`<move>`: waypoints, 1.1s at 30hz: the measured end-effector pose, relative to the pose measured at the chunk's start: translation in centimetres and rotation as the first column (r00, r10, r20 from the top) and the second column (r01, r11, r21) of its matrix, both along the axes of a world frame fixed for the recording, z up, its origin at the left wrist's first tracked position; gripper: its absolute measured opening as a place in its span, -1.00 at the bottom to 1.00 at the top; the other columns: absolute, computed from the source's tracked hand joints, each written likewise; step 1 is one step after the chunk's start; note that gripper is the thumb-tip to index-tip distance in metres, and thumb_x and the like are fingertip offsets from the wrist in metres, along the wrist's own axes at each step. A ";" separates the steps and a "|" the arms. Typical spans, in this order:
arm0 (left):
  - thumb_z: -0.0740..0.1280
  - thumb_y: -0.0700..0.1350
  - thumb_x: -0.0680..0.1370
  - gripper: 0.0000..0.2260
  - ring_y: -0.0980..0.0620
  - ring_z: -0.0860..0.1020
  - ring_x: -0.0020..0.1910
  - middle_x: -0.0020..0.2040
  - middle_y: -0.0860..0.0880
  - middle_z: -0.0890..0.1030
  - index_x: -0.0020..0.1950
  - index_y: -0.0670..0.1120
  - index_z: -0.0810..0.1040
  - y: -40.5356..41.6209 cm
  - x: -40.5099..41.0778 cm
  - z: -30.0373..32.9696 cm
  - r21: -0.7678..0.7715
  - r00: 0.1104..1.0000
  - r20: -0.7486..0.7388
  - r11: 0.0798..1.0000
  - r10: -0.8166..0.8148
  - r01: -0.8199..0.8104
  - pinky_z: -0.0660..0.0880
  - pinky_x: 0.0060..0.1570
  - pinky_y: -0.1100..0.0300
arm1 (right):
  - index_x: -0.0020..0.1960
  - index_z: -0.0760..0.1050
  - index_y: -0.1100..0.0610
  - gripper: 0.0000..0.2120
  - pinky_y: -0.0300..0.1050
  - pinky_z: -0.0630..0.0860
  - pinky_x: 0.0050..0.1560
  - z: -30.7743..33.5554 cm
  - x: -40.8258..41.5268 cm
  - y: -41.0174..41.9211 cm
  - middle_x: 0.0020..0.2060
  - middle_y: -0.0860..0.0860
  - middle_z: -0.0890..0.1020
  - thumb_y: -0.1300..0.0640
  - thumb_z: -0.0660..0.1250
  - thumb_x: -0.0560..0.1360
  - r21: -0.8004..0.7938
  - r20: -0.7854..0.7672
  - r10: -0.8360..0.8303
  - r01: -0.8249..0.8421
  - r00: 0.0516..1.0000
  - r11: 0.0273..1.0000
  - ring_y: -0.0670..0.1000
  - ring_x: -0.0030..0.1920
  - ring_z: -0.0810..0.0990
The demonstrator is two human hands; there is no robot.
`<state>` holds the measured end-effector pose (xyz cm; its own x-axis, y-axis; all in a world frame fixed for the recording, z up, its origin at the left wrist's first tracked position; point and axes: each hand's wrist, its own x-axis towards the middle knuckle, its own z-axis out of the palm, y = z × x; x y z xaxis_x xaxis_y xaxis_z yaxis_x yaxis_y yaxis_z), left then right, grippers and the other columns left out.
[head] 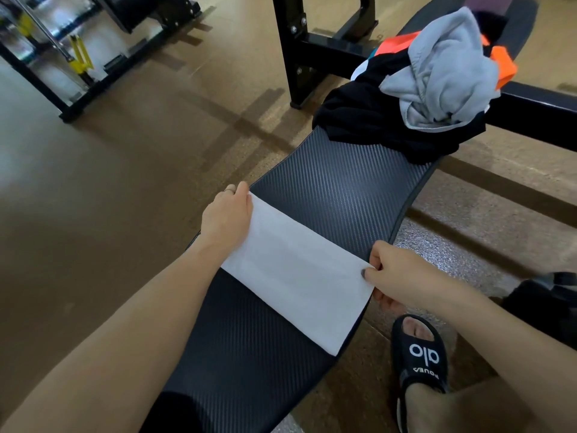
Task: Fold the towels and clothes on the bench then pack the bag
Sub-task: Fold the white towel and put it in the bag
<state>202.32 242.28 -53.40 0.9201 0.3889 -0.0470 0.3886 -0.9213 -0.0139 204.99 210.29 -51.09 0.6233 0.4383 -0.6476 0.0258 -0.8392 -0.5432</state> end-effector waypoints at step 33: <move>0.27 -0.06 0.59 -0.91 -0.06 0.56 -0.10 -0.02 -0.07 0.57 -0.02 -0.06 0.48 -15.1 -19.2 1.5 0.140 0.774 0.022 0.769 -0.632 0.624 0.52 -0.06 0.08 | 0.43 0.36 0.00 -0.21 0.07 0.31 0.45 -2.8 -6.8 -3.0 0.40 0.03 0.40 0.15 0.52 0.24 -0.276 0.716 0.619 -0.684 0.322 0.675 0.10 0.41 0.36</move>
<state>183.09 227.20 -51.90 0.9600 -0.2785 0.0283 -0.2725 -0.9528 -0.1340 198.20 207.31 -53.94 0.3244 0.9417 -0.0895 0.9380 -0.3324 -0.0980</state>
